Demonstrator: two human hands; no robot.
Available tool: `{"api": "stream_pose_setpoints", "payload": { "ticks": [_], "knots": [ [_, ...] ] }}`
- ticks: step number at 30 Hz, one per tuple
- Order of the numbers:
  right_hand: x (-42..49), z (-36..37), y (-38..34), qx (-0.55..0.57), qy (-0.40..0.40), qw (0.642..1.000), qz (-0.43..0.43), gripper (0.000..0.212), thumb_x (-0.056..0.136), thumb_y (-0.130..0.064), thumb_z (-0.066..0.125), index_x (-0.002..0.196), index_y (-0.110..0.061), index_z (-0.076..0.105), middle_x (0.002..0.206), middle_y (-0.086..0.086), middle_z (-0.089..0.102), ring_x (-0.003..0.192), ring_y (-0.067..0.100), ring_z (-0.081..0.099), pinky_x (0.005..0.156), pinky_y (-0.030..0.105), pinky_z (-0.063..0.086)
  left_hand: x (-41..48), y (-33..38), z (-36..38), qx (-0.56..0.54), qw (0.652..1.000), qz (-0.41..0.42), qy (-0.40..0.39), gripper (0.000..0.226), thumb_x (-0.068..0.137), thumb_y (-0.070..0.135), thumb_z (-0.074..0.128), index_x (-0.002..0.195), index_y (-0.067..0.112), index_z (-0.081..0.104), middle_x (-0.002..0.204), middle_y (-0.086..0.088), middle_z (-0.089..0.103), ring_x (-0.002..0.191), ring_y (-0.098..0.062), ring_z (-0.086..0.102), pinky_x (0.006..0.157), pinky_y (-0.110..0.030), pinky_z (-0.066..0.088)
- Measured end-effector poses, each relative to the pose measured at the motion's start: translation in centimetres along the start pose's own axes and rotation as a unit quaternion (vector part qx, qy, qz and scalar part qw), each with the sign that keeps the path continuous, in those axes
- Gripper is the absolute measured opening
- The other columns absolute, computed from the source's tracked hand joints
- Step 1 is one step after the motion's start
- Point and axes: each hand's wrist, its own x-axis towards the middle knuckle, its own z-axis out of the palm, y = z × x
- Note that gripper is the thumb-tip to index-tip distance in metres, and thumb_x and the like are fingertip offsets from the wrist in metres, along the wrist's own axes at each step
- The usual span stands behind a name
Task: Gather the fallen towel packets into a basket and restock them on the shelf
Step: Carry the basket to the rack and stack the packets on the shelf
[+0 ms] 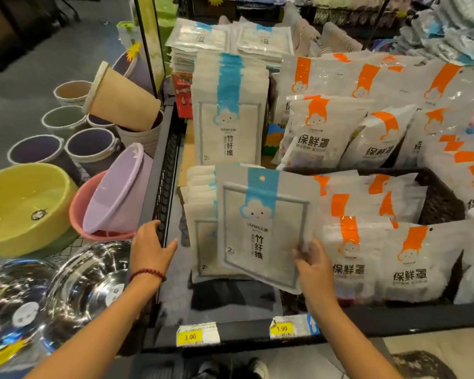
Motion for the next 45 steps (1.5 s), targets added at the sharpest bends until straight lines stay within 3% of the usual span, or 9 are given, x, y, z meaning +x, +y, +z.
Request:
{"api": "stream_pose_setpoints", "payload": {
  "ticks": [7, 12, 16, 20, 25, 30, 35, 41, 45],
  "knots": [
    [2.8, 6.4, 4.7, 0.015, -0.072, 0.995, 0.066, 0.03, 0.092, 0.004, 0.049, 0.107, -0.019, 0.06, 0.104, -0.002, 0.066, 0.099, 0.012, 0.062, 0.085, 0.029, 0.052, -2.1, -2.4, -2.3, 0.079, 0.99, -0.079, -0.091, 0.066, 0.084, 0.016, 0.065, 0.139, 0.008, 0.03, 0.125, -0.02, 0.053, 0.106, -0.038, 0.056, 0.079, -0.046, 0.049],
    [3.4, 8.3, 8.3, -0.117, -0.001, 0.985, 0.129, 0.002, 0.089, -0.006, 0.06, 0.087, -0.007, 0.061, 0.09, 0.01, 0.065, 0.086, 0.028, 0.06, 0.067, 0.025, 0.044, -2.4, -2.2, -2.2, 0.104, 0.988, -0.092, -0.065, 0.056, 0.087, 0.007, 0.054, 0.137, 0.009, 0.029, 0.111, -0.019, 0.056, 0.092, -0.038, 0.059, 0.071, -0.047, 0.05],
    [3.4, 8.4, 10.0, -0.319, 0.015, 0.938, 0.137, 0.018, 0.088, -0.018, 0.062, 0.094, -0.001, 0.065, 0.105, 0.013, 0.058, 0.099, 0.033, 0.055, 0.078, 0.034, 0.046, -2.4, -2.6, -1.9, 0.119, 0.986, -0.093, -0.067, 0.064, 0.089, 0.007, 0.052, 0.145, 0.01, 0.022, 0.121, -0.019, 0.052, 0.098, -0.037, 0.058, 0.074, -0.046, 0.052],
    [3.8, 8.7, 9.3, -0.342, 0.026, 0.915, 0.21, 0.036, 0.088, -0.028, 0.062, 0.113, -0.004, 0.053, 0.119, 0.015, 0.047, 0.1, 0.036, 0.054, 0.08, 0.037, 0.046, -2.2, -2.9, -1.5, 0.122, 0.986, -0.094, -0.062, 0.068, 0.088, 0.007, 0.053, 0.147, 0.011, 0.019, 0.122, -0.02, 0.052, 0.093, -0.036, 0.059, 0.067, -0.042, 0.05],
    [3.4, 9.8, 9.3, -0.187, 0.014, 0.896, 0.402, 0.048, 0.086, -0.015, 0.059, 0.129, 0.002, 0.046, 0.132, 0.019, 0.05, 0.117, 0.037, 0.049, 0.092, 0.037, 0.045, -2.2, -2.9, -1.3, 0.128, 0.985, -0.103, -0.06, 0.068, 0.089, 0.008, 0.051, 0.148, 0.013, 0.019, 0.123, -0.019, 0.051, 0.087, -0.036, 0.06, 0.061, -0.038, 0.044],
    [1.2, 11.6, 8.3, 0.013, 0.002, 0.805, 0.594, 0.055, 0.089, -0.015, 0.057, 0.138, -0.006, 0.034, 0.145, 0.018, 0.031, 0.131, 0.036, 0.033, 0.102, 0.048, 0.034, -2.3, -3.4, -1.1, 0.123, 0.986, -0.101, -0.053, 0.068, 0.087, 0.007, 0.052, 0.147, 0.013, 0.02, 0.11, -0.017, 0.054, 0.077, -0.031, 0.057, 0.055, -0.034, 0.04],
    [1.9, 12.9, 8.4, 0.236, 0.086, 0.775, 0.58, 0.051, 0.091, -0.011, 0.051, 0.139, -0.005, 0.034, 0.145, 0.021, 0.034, 0.134, 0.035, 0.035, 0.112, 0.047, 0.029, -2.3, -3.8, -0.9, 0.108, 0.988, -0.095, -0.048, 0.07, 0.087, 0.007, 0.053, 0.148, 0.013, 0.019, 0.108, -0.016, 0.054, 0.077, -0.028, 0.056, 0.058, -0.034, 0.044],
    [4.7, 13.7, 7.4, 0.326, 0.149, 0.805, 0.472, 0.038, 0.09, -0.01, 0.047, 0.128, -0.011, 0.047, 0.124, 0.017, 0.047, 0.12, 0.039, 0.044, 0.096, 0.049, 0.046, -2.4, -3.9, -0.9, 0.099, 0.988, -0.099, -0.059, 0.07, 0.088, 0.009, 0.053, 0.148, 0.013, 0.017, 0.112, -0.017, 0.053, 0.083, -0.033, 0.058, 0.063, -0.039, 0.048],
    [5.5, 13.4, 6.8, 0.323, 0.101, 0.826, 0.451, 0.019, 0.083, 0.007, 0.042, 0.087, -0.005, 0.056, 0.101, 0.016, 0.052, 0.096, 0.039, 0.048, 0.083, 0.047, 0.051, -2.2, -4.0, -0.9, 0.098, 0.989, -0.093, -0.058, 0.071, 0.087, 0.009, 0.054, 0.148, 0.014, 0.017, 0.107, -0.016, 0.054, 0.076, -0.029, 0.056, 0.058, -0.035, 0.044]
  ]
}}
